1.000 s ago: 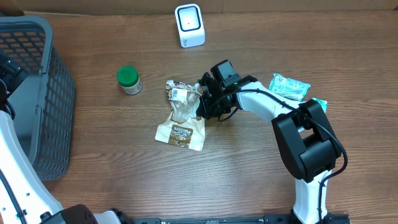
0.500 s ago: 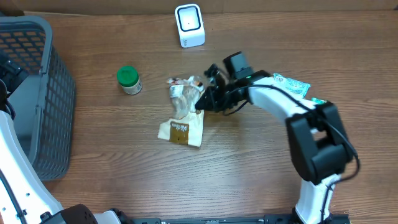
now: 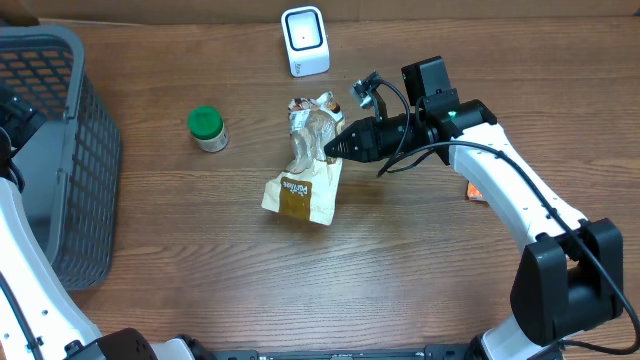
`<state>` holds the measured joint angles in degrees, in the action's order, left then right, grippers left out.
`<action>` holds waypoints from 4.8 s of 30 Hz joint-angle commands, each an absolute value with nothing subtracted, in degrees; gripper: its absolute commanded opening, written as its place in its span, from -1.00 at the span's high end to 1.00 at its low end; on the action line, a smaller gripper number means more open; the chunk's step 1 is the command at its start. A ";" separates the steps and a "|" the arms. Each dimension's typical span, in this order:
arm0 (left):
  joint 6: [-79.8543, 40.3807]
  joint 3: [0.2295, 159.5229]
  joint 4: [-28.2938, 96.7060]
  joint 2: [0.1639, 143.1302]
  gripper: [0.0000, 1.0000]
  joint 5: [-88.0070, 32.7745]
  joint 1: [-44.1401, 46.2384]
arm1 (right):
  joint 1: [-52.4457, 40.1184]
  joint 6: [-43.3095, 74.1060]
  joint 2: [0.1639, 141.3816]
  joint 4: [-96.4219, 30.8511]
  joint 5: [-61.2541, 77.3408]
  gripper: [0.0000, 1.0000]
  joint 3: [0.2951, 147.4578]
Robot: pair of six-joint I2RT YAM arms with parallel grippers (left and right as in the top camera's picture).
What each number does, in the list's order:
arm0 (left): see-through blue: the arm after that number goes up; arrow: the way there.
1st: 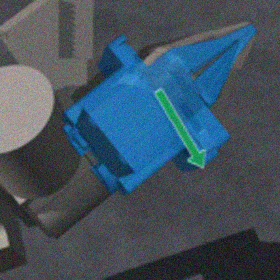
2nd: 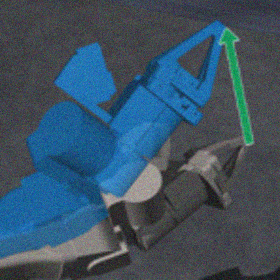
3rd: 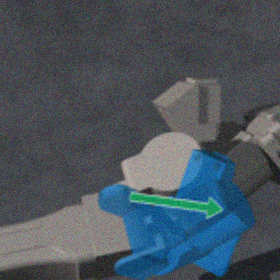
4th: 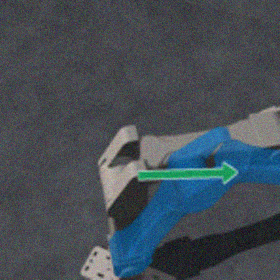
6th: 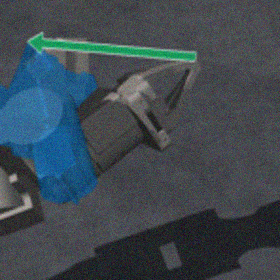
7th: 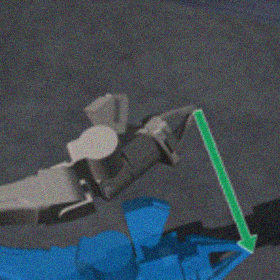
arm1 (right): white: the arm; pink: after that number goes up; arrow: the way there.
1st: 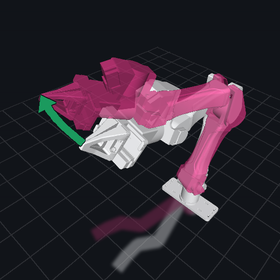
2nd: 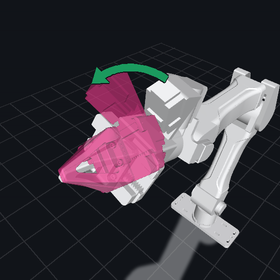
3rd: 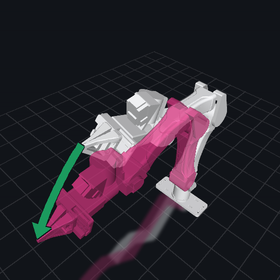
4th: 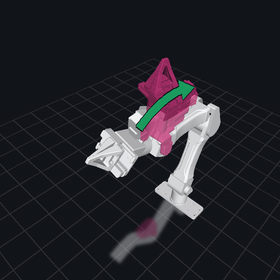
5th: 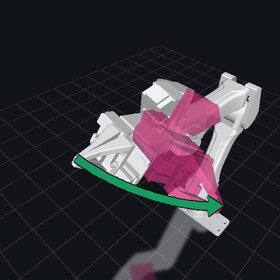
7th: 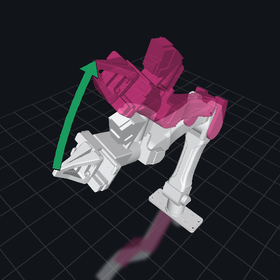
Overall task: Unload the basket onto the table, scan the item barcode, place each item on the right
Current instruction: 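Carry the mushroom bag right and up toward the scanner, then hold the mushroom bag in front of the scanner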
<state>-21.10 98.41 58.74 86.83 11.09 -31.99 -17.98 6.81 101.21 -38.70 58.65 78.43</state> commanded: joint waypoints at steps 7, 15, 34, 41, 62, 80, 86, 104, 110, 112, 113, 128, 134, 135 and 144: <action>-22.31 99.48 58.70 87.07 -0.99 10.87 -32.23 | -15.14 -0.51 100.79 -31.42 85.60 0.92 79.48; -22.31 99.48 58.70 87.07 -1.00 10.87 -32.23 | -7.88 1.50 98.39 -28.80 89.97 0.92 79.48; -22.31 99.48 58.70 87.07 -1.00 10.87 -32.23 | -7.88 4.54 94.39 -41.65 53.47 0.92 79.48; -22.31 99.48 58.70 87.07 -0.99 10.87 -32.23 | -14.48 9.30 94.39 -46.00 19.35 0.92 79.48; -22.31 99.48 58.70 87.07 -0.99 10.87 -32.23 | -22.72 12.80 94.35 -45.23 -7.05 0.92 89.43; -22.31 99.48 58.70 87.07 -1.00 10.87 -32.23 | -34.35 -26.72 108.81 -11.73 -51.81 0.92 98.94; -22.31 99.48 58.70 87.07 -0.99 10.87 -32.23 | -34.54 -38.46 113.86 2.11 -51.79 0.92 98.94; -22.31 99.48 58.70 87.07 -1.00 10.87 -32.23 | -34.87 -60.53 128.60 26.44 -47.16 0.92 98.98; -22.31 99.48 58.70 87.07 -1.00 10.87 -32.23 | -34.96 -60.97 131.52 28.75 -44.36 0.92 99.07; -22.31 99.48 58.70 87.05 -0.99 10.87 -32.23 | -35.16 -61.43 131.94 28.69 -43.57 0.92 99.07; -22.31 99.48 58.70 87.07 -1.00 10.87 -32.23 | -35.22 -61.39 132.20 28.71 -43.05 0.92 99.09; -22.31 99.48 58.70 87.07 -0.99 10.87 -32.23 | -35.27 -61.84 132.68 30.22 -40.80 0.92 99.09; -22.31 99.48 58.70 87.07 -0.99 10.87 -32.23 | -35.42 -61.80 132.68 30.20 -40.82 0.92 99.09; -22.31 99.48 58.70 87.05 -1.00 10.87 -32.23 | -35.53 -61.56 132.68 30.20 -40.82 0.92 99.09; -22.31 99.48 58.70 87.07 -1.00 10.87 -32.23 | -37.93 -57.87 132.40 31.62 -44.21 0.92 99.09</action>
<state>-21.10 98.41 58.76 86.83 11.09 -31.99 -36.07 -59.64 132.20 29.80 -42.22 97.14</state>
